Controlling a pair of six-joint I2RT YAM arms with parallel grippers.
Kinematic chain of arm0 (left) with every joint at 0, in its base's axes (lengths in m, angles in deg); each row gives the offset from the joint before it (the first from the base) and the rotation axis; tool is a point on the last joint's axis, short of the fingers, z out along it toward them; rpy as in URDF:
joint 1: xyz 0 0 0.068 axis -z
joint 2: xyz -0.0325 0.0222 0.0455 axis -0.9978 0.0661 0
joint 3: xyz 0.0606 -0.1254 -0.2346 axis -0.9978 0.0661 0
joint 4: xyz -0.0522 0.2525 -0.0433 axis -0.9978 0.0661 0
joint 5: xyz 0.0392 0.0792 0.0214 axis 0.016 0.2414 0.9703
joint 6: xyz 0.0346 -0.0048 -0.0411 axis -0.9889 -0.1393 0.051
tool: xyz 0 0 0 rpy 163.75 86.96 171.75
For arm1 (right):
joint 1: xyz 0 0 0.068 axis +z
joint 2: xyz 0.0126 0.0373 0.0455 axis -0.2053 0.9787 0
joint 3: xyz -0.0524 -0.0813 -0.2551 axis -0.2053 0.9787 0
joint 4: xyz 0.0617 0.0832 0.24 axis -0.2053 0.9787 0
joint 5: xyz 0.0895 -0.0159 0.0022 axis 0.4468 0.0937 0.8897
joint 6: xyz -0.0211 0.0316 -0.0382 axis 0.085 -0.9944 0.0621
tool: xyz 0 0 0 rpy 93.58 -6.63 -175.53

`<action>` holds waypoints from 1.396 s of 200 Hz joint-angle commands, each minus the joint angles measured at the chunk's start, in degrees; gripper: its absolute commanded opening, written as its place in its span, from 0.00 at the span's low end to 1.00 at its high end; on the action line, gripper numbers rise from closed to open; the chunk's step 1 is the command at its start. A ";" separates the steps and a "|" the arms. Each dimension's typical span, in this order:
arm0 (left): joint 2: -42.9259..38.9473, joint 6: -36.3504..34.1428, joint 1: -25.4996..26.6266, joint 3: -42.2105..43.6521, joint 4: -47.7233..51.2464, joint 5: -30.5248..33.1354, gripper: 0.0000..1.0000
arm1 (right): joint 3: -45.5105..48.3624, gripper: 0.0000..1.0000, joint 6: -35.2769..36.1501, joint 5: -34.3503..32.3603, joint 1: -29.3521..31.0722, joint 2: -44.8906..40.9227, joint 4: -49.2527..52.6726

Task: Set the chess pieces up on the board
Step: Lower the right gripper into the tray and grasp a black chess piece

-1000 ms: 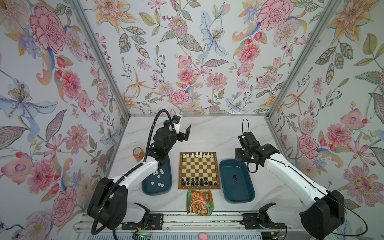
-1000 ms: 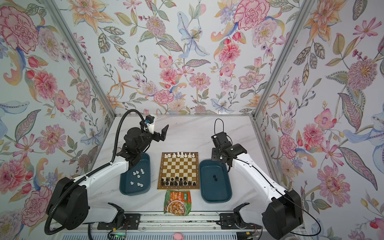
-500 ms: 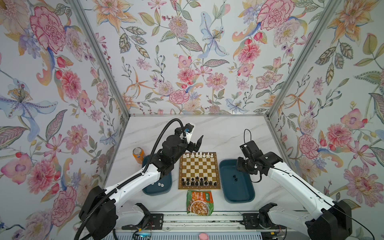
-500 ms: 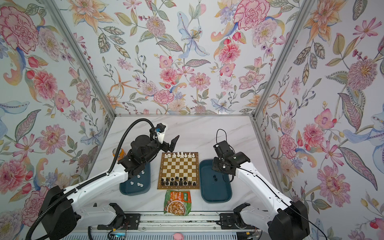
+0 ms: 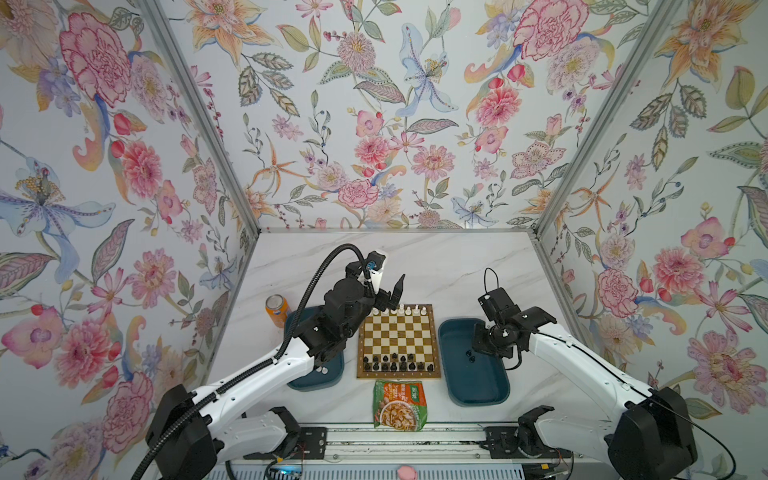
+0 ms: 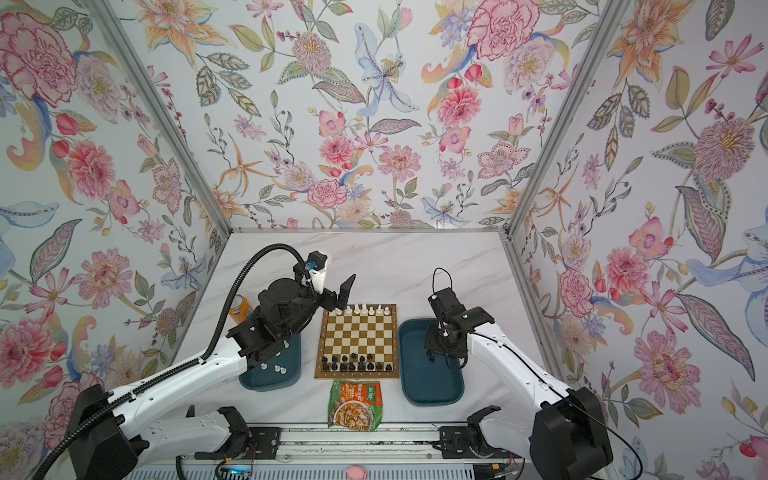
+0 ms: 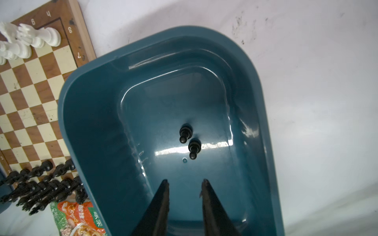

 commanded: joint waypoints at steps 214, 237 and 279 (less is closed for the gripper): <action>2.54 0.06 0.89 0.03 2.17 3.58 0.99 | -1.19 0.24 4.57 0.86 -0.46 12.08 -4.99; 2.00 0.40 0.96 0.38 2.66 3.82 0.99 | -1.32 0.25 4.67 1.07 -0.44 12.96 -5.72; 0.78 0.58 0.99 1.11 3.02 4.53 0.99 | -1.23 0.31 4.72 0.78 -0.43 13.87 -6.46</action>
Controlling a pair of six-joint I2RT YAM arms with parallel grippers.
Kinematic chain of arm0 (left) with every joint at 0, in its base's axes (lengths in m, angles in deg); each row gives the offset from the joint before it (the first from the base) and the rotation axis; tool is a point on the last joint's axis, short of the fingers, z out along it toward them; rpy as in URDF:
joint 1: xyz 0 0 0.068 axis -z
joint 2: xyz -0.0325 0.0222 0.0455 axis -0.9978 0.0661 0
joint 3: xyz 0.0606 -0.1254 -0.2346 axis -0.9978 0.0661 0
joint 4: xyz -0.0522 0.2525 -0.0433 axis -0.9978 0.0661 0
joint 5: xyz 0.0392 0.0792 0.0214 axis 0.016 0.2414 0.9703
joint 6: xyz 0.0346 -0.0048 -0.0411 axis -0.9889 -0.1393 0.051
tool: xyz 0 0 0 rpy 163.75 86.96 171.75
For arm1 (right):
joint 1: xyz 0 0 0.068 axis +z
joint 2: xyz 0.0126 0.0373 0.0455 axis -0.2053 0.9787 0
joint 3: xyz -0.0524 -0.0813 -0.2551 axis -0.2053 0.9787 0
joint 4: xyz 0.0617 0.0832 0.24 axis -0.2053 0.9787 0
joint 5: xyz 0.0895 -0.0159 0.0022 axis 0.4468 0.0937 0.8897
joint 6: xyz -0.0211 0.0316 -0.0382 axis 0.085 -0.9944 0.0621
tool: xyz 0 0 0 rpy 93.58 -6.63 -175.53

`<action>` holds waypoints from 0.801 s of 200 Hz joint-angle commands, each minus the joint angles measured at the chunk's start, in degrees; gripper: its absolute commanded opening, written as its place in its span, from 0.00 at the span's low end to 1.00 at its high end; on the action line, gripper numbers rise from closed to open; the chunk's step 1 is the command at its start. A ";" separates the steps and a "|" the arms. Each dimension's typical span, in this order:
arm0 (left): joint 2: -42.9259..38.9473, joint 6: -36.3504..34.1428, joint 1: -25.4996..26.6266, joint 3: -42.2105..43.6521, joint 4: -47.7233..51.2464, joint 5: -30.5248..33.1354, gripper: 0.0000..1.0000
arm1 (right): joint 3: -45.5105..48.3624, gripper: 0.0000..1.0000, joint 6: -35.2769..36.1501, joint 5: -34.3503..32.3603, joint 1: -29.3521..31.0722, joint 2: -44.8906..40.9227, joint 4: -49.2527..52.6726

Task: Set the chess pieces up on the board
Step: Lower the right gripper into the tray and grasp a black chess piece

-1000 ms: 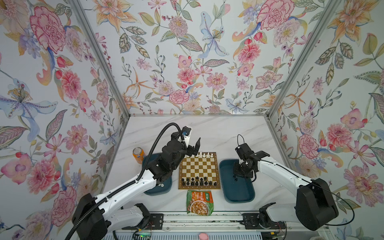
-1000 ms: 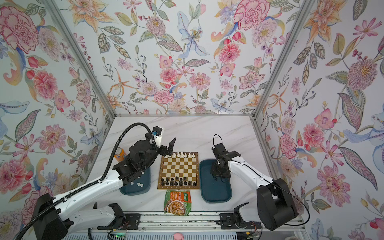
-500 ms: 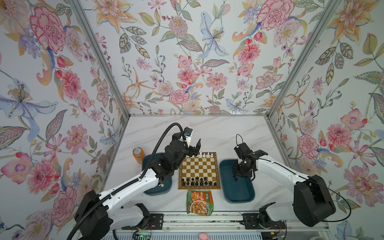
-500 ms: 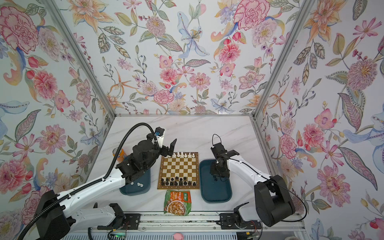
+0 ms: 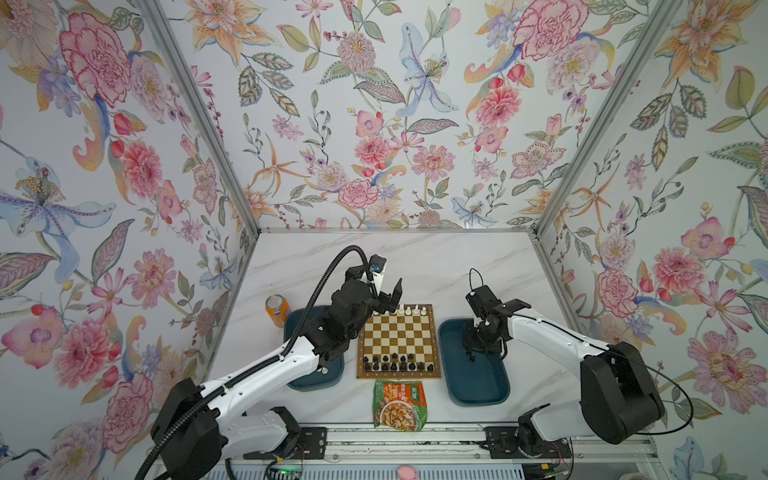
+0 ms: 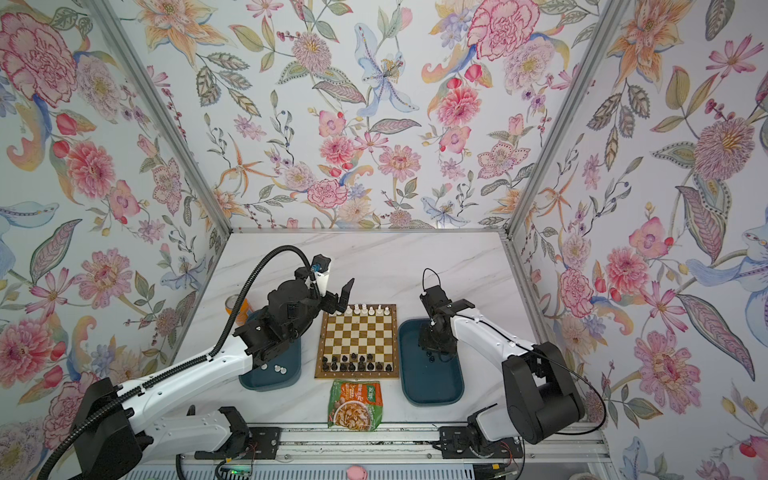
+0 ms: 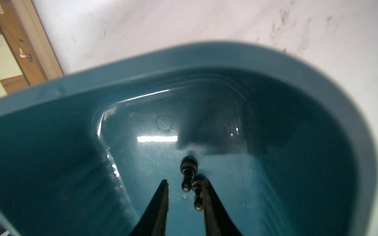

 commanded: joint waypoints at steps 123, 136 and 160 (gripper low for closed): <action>-4.33 0.10 0.80 2.40 2.18 2.23 0.99 | 1.28 0.25 -0.35 -0.42 0.38 1.40 -0.96; -4.88 0.32 0.80 2.82 2.34 2.44 0.99 | 1.32 0.24 -0.53 -0.46 0.50 1.77 -0.98; -5.91 0.63 0.78 3.55 2.89 2.80 0.99 | 1.03 0.22 -0.69 -0.54 0.79 2.67 -0.89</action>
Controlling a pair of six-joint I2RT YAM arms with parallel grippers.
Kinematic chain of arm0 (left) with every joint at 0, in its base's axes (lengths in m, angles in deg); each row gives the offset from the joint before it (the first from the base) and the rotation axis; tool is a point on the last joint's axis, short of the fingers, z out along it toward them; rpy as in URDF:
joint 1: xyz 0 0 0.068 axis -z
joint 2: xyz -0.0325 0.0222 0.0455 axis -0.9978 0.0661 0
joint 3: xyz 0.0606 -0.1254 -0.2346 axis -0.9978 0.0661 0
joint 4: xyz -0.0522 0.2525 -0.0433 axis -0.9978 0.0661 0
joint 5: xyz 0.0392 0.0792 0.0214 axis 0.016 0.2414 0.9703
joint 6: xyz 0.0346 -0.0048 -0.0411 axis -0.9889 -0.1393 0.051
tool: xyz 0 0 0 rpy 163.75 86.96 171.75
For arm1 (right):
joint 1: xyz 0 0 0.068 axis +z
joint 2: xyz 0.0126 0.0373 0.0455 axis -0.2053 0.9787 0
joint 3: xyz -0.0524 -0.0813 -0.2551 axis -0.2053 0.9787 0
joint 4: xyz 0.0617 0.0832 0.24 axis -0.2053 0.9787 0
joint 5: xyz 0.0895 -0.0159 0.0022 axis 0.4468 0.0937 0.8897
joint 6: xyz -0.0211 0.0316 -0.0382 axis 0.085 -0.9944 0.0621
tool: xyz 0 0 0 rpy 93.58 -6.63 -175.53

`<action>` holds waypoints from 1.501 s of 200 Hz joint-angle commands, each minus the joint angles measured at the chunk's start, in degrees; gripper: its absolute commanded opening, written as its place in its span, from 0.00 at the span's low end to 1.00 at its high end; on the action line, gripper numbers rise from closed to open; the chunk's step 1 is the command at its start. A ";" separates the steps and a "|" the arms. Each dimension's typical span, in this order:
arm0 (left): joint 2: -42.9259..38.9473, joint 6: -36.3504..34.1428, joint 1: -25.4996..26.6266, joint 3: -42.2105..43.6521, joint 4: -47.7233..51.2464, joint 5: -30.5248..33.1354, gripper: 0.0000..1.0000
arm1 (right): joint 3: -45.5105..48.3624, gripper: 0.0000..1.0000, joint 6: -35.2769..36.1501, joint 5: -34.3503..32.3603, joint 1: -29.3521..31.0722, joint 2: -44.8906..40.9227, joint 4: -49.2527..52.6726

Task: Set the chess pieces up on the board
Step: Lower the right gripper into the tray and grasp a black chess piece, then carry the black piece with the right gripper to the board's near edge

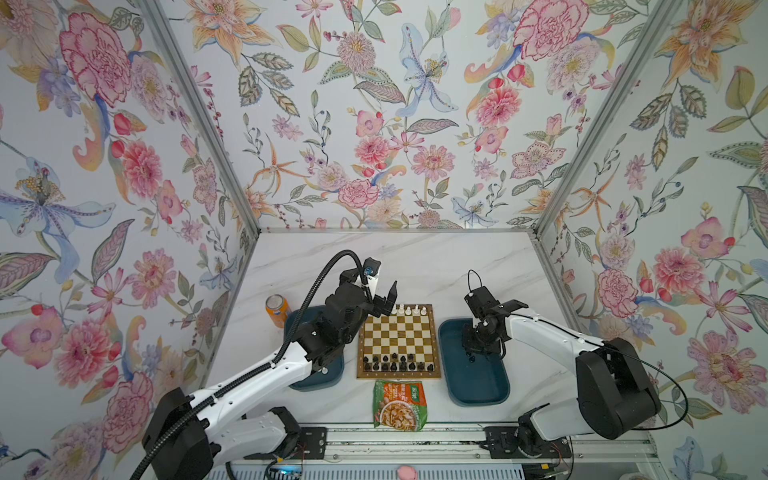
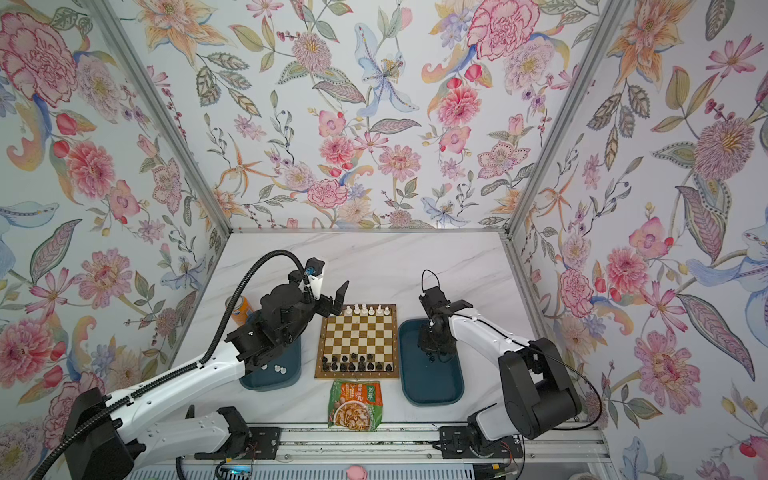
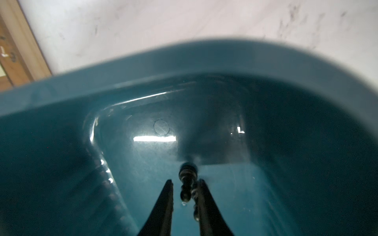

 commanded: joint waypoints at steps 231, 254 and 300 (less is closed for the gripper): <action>-21.96 9.70 0.79 12.99 9.03 8.13 0.99 | -15.20 0.06 -2.47 -5.36 10.60 -2.38 13.34; -25.90 11.46 0.83 13.74 12.66 8.83 0.99 | -17.33 0.07 -3.39 -5.14 14.39 -1.74 13.34; -30.43 14.77 0.80 13.77 19.14 7.34 0.97 | -18.68 0.07 -6.01 -6.14 21.53 0.31 12.24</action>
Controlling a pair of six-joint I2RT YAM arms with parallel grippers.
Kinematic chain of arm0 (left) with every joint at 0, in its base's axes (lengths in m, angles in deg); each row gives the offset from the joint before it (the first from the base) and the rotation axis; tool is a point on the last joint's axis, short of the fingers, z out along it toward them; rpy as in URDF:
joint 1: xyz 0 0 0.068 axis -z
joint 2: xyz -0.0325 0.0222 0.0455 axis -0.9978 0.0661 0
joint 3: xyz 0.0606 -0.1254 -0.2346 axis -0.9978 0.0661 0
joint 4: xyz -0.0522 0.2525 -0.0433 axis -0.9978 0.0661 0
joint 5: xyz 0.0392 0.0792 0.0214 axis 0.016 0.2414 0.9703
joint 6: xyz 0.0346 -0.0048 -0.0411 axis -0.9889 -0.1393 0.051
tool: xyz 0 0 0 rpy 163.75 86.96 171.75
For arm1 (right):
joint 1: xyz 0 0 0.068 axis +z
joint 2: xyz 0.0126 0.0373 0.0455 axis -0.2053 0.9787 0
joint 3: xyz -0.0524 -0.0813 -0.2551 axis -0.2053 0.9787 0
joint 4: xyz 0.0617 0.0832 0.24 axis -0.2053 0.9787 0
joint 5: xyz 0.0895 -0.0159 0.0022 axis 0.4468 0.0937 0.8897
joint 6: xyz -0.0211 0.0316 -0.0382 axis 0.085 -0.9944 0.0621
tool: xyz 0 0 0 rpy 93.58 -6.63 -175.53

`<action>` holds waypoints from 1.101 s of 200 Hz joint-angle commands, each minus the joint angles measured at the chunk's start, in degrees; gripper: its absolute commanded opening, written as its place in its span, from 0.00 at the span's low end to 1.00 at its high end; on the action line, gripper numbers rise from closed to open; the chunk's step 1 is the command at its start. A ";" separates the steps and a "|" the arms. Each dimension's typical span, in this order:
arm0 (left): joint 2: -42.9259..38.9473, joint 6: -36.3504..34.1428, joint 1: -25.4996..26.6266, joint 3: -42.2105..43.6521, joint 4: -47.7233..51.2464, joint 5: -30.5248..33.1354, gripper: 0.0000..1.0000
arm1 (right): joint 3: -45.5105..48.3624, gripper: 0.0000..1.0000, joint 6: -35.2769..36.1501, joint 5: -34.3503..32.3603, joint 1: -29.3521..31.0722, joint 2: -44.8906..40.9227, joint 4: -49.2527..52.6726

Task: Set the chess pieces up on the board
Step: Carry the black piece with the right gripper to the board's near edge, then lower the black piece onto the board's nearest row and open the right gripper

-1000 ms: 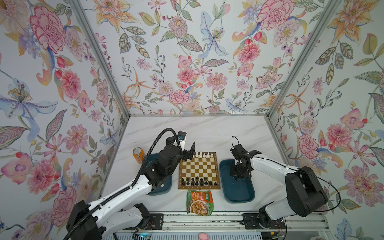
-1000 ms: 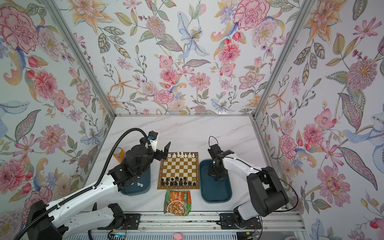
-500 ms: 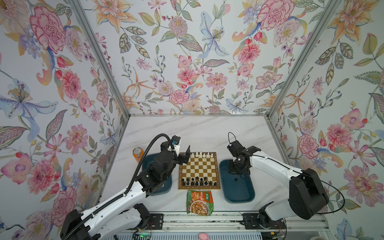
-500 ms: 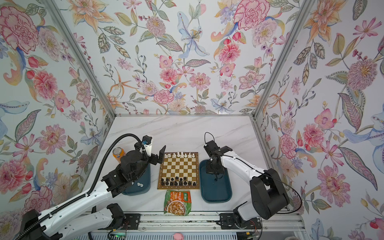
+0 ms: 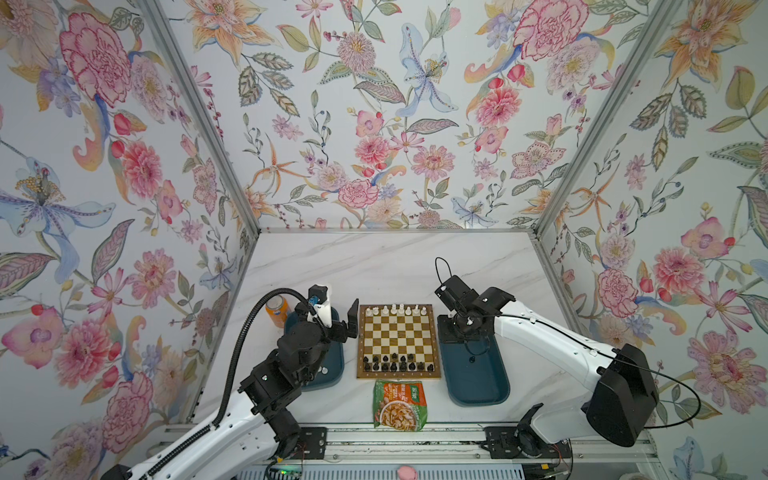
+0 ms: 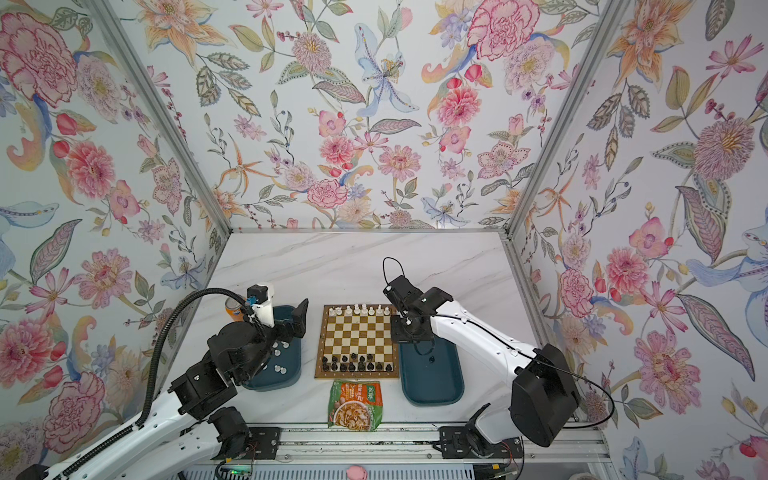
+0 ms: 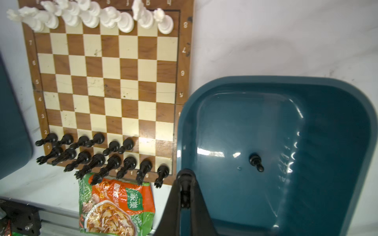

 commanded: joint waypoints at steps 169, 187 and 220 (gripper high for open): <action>-4.62 5.44 0.96 0.92 12.52 -3.96 0.99 | 0.66 0.08 -3.98 -1.19 9.80 14.72 -10.11; -4.26 5.11 1.00 0.88 12.26 -3.88 0.99 | 0.65 0.08 -3.83 -1.00 9.77 15.63 -10.17; -3.29 4.37 0.94 0.67 11.68 -3.77 0.99 | 0.91 0.08 -3.70 -0.50 9.79 16.47 -10.53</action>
